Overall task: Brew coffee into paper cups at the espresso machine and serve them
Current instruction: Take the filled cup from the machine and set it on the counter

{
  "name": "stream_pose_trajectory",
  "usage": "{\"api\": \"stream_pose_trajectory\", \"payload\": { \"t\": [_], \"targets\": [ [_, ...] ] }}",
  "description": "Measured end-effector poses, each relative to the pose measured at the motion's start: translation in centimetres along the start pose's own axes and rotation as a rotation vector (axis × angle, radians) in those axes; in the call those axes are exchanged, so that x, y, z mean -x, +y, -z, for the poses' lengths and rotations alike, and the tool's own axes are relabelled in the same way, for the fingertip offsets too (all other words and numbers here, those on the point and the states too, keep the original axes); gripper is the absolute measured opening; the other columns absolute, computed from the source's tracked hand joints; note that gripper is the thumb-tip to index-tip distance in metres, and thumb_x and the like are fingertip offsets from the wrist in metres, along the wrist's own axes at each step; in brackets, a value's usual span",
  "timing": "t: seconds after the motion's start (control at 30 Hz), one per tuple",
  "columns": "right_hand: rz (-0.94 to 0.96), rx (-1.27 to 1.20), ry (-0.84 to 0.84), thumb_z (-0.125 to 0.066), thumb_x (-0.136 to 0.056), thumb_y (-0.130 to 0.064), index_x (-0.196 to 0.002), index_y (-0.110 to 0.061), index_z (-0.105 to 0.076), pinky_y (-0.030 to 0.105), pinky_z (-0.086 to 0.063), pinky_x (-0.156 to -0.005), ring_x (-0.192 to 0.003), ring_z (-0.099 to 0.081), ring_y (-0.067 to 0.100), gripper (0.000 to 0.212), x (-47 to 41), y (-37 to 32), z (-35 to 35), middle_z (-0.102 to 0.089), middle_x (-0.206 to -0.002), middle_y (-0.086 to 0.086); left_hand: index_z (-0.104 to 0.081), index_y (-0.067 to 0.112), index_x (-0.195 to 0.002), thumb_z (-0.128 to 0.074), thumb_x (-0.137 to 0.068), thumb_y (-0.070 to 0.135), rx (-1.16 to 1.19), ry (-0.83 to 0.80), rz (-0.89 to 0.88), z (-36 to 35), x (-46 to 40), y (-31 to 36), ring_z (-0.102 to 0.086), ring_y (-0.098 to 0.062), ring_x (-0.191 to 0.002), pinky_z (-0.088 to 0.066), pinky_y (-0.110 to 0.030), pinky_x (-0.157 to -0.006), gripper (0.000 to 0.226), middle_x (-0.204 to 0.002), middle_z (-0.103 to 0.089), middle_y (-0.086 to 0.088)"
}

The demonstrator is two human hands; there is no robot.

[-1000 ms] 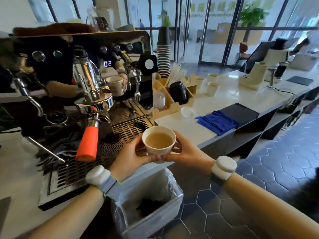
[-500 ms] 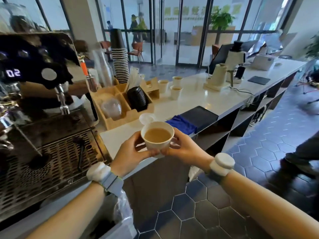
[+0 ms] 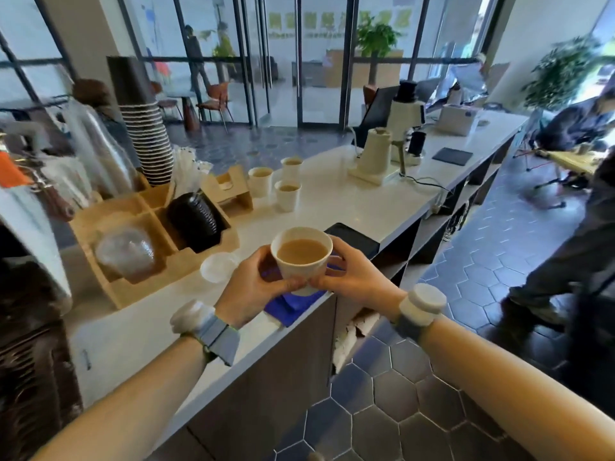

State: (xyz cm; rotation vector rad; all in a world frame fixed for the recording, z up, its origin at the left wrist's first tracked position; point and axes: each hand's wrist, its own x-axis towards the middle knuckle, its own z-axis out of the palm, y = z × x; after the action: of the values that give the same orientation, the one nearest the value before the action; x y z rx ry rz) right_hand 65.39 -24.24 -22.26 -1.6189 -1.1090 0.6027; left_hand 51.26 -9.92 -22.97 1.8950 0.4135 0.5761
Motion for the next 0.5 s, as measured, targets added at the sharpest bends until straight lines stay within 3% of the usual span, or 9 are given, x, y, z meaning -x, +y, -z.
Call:
{"api": "stream_pose_trajectory", "payload": {
  "t": [0.07, 0.23, 0.33, 0.5],
  "targets": [
    [-0.002, -0.008, 0.007, -0.076, -0.077, -0.01, -0.13, -0.032, -0.042, 0.028, -0.052, -0.092, -0.118, -0.055, 0.011, 0.066, -2.4, 1.2, 1.9, -0.056, -0.121, -0.013, -0.051, 0.03, -0.117, -0.08, -0.055, 0.044, 0.008, -0.015, 0.002, -0.9, -3.3, -0.7, -0.061, 0.001, -0.102, -0.052, -0.022, -0.085, 0.07, -0.113, -0.064, 0.014],
    [-0.01, 0.007, 0.032, -0.078, -0.075, -0.017, -0.121, -0.044, -0.042, 0.02, -0.052, -0.088, -0.116, -0.055, 0.006, 0.065, -6.2, 2.9, 5.2, -0.056, -0.118, -0.02, -0.053, 0.033, -0.115, -0.082, -0.055, 0.038, 0.059, -0.051, -0.007, -2.3, -8.9, -1.3, -0.062, 0.003, -0.101, -0.052, -0.013, -0.08, 0.067, -0.112, -0.065, 0.015],
    [-0.011, 0.003, 0.042, -0.078, -0.075, -0.014, -0.128, -0.034, -0.041, 0.028, -0.051, -0.093, -0.119, -0.054, 0.012, 0.067, -9.7, 4.7, 7.7, -0.055, -0.123, -0.014, -0.052, 0.027, -0.12, -0.082, -0.053, 0.038, 0.096, -0.071, 0.006, -3.4, -13.4, -2.0, -0.062, 0.002, -0.103, -0.051, -0.014, -0.082, 0.074, -0.114, -0.065, 0.012],
    [-0.019, -0.012, 0.048, -0.076, -0.076, -0.006, -0.121, -0.039, -0.042, 0.026, -0.051, -0.094, -0.119, -0.053, 0.011, 0.066, -14.1, 6.6, 11.0, -0.054, -0.122, -0.013, -0.053, 0.023, -0.123, -0.084, -0.054, 0.034, 0.09, -0.079, 0.018, -4.8, -19.4, -2.9, -0.062, -0.001, -0.105, -0.052, -0.019, -0.087, 0.077, -0.116, -0.065, 0.008]
  ]
}}
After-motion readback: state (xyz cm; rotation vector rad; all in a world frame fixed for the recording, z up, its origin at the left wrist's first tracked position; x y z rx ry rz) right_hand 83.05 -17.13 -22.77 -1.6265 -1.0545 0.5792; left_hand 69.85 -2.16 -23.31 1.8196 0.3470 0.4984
